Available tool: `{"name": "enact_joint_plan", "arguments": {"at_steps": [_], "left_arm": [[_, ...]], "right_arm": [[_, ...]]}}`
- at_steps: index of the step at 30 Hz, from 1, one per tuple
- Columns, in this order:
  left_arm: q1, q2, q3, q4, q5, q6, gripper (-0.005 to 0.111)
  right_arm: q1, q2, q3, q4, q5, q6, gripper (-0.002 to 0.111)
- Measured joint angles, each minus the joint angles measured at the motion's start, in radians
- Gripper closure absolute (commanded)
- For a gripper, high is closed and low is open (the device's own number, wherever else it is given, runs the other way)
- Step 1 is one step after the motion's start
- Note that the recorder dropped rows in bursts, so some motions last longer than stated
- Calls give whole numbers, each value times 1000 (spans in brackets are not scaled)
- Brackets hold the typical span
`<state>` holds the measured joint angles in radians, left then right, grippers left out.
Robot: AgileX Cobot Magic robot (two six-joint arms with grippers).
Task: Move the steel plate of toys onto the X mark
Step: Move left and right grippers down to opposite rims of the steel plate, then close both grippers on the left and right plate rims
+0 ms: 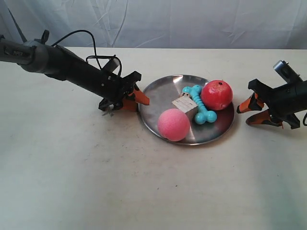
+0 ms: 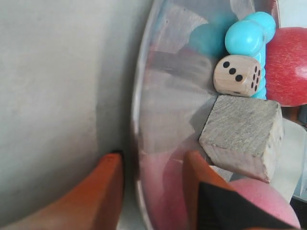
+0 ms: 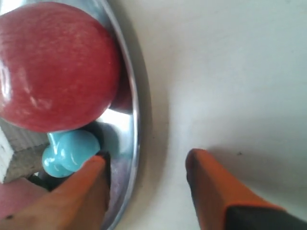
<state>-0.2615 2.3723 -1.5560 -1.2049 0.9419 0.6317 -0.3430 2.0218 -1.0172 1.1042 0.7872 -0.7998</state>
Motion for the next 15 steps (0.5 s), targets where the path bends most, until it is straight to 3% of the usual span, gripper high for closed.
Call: {"name": "enact_joint_plan", "arguments": {"at_steps": [15], "left_arm": [[-9, 2, -4, 4, -19, 2, 73]], "right_arm": [[-4, 79, -11, 103, 26, -4, 58]]}}
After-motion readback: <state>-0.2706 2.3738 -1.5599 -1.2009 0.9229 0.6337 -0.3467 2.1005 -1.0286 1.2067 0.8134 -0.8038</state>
